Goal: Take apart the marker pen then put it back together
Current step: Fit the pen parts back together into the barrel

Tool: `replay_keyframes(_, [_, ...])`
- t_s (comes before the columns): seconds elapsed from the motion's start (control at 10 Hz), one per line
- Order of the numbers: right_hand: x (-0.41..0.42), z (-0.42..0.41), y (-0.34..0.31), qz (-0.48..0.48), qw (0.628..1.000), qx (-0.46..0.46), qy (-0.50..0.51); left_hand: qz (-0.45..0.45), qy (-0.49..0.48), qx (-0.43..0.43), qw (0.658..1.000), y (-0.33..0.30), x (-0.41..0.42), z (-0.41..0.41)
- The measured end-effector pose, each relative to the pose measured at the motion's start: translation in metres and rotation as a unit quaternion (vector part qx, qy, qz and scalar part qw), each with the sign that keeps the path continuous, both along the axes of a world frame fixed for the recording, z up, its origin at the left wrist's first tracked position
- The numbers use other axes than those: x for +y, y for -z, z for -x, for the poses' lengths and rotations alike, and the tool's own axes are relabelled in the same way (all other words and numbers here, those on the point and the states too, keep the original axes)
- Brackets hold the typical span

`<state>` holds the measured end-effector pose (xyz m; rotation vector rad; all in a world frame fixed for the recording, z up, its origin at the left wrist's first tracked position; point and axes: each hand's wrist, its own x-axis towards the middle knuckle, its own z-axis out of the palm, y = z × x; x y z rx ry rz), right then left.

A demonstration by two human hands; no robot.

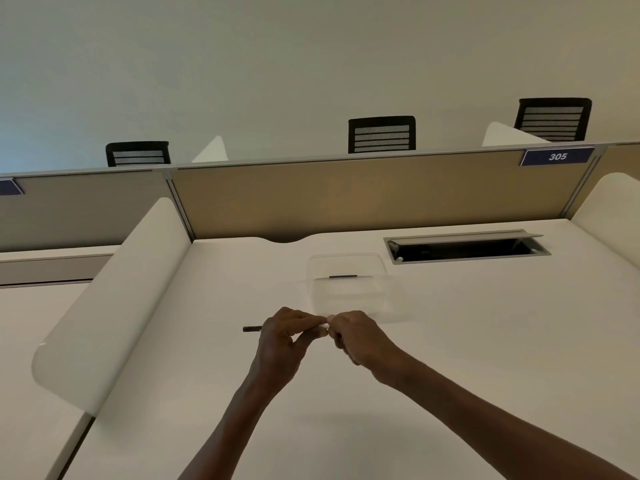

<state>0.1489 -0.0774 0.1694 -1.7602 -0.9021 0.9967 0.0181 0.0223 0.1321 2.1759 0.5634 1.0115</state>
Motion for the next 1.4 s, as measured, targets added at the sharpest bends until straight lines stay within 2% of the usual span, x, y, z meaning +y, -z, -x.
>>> replay_keyframes(0.1, [0.000,-0.003,0.001,-0.058,0.959,-0.277,-0.032,-0.012,-0.044,-0.014,0.999,-0.002,-0.001,-0.003])
replay_keyframes(0.2, [0.001,-0.009,0.006,-0.095,0.896,-0.435,-0.008,0.059,-0.147,-0.063,0.985,-0.005,-0.006,-0.006])
replay_keyframes(0.3, [0.001,-0.013,0.009,-0.148,0.852,-0.502,0.022,0.315,-0.183,-0.082,0.928,-0.010,-0.010,-0.009])
replay_keyframes(0.4, [0.000,-0.014,0.014,-0.160,0.800,-0.579,0.001,0.575,-0.079,-0.141,0.802,-0.014,-0.010,-0.014])
replay_keyframes(0.5, [-0.002,-0.018,0.021,-0.160,0.745,-0.646,-0.044,0.664,-0.043,-0.189,0.722,-0.019,-0.011,-0.018])
replay_keyframes(0.6, [-0.004,-0.014,0.022,-0.135,0.803,-0.578,-0.052,0.662,-0.038,-0.209,0.719,-0.017,-0.012,-0.021])
replay_keyframes(0.7, [0.001,-0.003,0.010,-0.065,0.990,-0.118,0.044,0.642,-0.022,-0.223,0.733,-0.014,-0.013,-0.021])
replay_keyframes(0.8, [0.006,-0.001,-0.001,0.012,0.922,0.371,0.112,0.626,-0.006,-0.224,0.747,-0.015,-0.013,-0.019])
replay_keyframes(0.9, [0.003,0.000,-0.006,0.000,0.989,0.133,0.057,0.614,-0.020,-0.229,0.755,-0.018,-0.010,-0.016])
replay_keyframes(1.0, [0.001,-0.002,0.007,-0.054,0.899,-0.435,-0.022,0.606,-0.035,-0.231,0.761,-0.022,-0.010,-0.016])
replay_keyframes(1.1, [-0.003,-0.012,0.015,-0.119,0.770,-0.623,-0.073,0.607,-0.044,-0.232,0.759,-0.025,-0.012,-0.016])
replay_keyframes(1.2, [-0.002,-0.012,0.015,-0.142,0.801,-0.576,-0.082,0.624,-0.038,-0.233,0.745,-0.023,-0.012,-0.016])
replay_keyframes(1.3, [0.003,0.003,0.007,-0.090,0.986,-0.139,0.031,0.635,-0.021,-0.228,0.738,-0.021,-0.012,-0.016])
replay_keyframes(1.4, [0.010,0.008,-0.001,0.004,0.893,0.432,0.127,0.630,-0.013,-0.226,0.743,-0.020,-0.011,-0.014])
